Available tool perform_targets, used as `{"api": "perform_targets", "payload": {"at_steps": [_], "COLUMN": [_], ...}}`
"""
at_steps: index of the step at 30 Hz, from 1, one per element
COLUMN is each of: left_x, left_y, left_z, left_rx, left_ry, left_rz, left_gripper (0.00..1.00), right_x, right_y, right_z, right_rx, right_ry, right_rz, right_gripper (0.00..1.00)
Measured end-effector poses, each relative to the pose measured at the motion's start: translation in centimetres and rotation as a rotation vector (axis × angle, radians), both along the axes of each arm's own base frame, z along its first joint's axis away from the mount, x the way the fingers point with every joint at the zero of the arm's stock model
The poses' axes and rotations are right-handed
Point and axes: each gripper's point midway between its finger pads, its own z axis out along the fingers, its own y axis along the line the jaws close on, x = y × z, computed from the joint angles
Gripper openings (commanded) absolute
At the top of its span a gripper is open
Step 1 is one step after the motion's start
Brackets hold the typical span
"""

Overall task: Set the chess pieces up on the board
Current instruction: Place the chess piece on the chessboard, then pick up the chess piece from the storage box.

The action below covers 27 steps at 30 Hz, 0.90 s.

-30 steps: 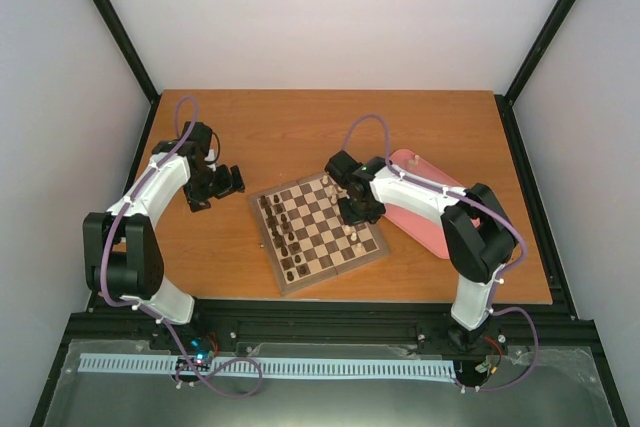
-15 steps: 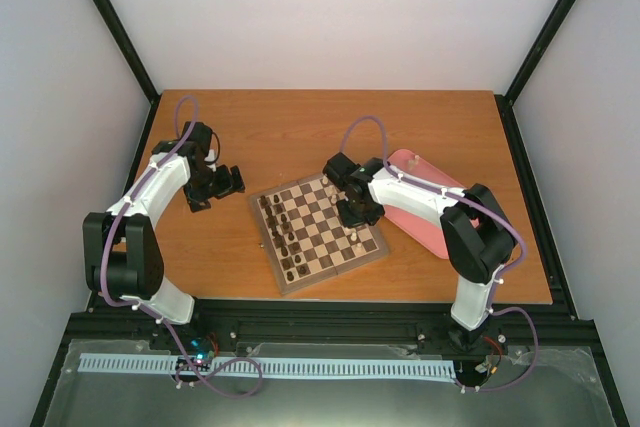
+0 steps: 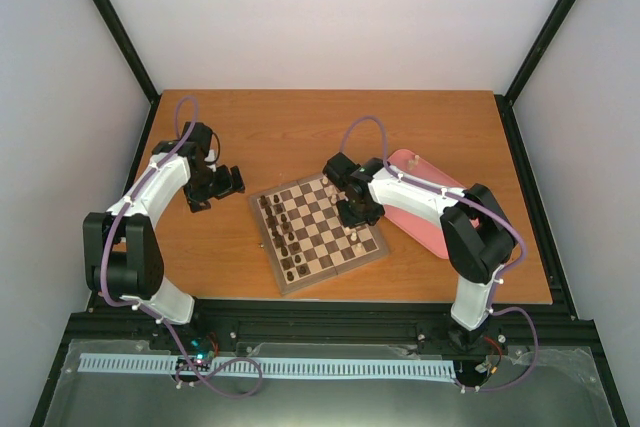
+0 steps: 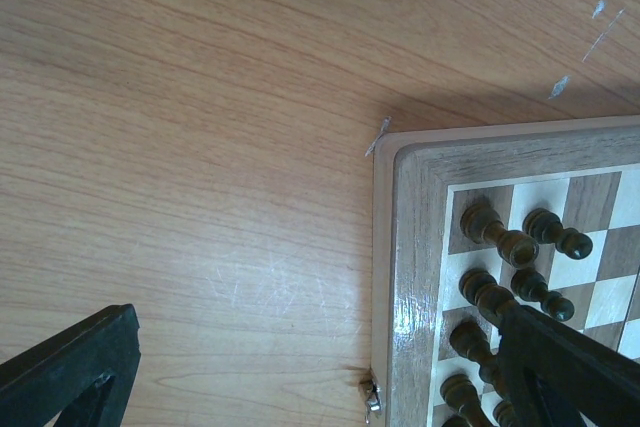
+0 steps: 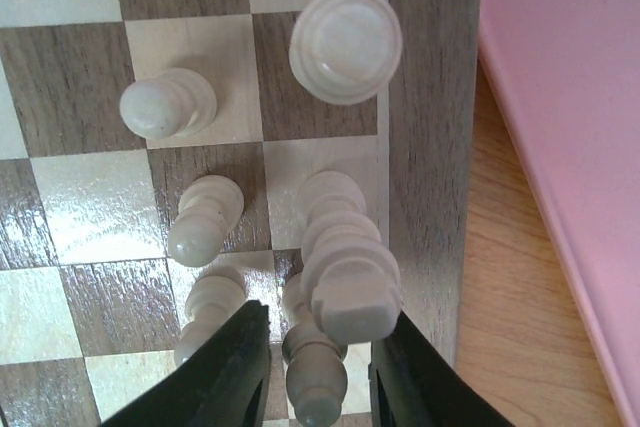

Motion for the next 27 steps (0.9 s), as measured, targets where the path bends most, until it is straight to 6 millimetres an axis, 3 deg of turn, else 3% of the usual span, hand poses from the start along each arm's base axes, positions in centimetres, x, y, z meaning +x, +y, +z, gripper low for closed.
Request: {"api": "perform_targets", "payload": {"at_steps": [14, 20, 27], "left_x": [0.0, 0.0, 0.0], "left_y": [0.0, 0.0, 0.0], "left_z": [0.0, 0.0, 0.0], "left_rx": [0.000, 0.000, -0.001], "left_ry": [0.001, 0.001, 0.000], "left_rz": [0.000, 0.000, 0.000], "left_gripper": [1.00, 1.00, 1.00], "right_x": [0.0, 0.3, 2.6], "right_y": [-0.3, -0.2, -1.3], "right_z": [1.0, 3.8, 9.6], "right_rx": [-0.007, 0.032, 0.083], "right_ry": [-0.010, -0.060, -0.190], "right_rz": [-0.003, -0.004, -0.064], "right_gripper": [0.43, 0.49, 0.51]}}
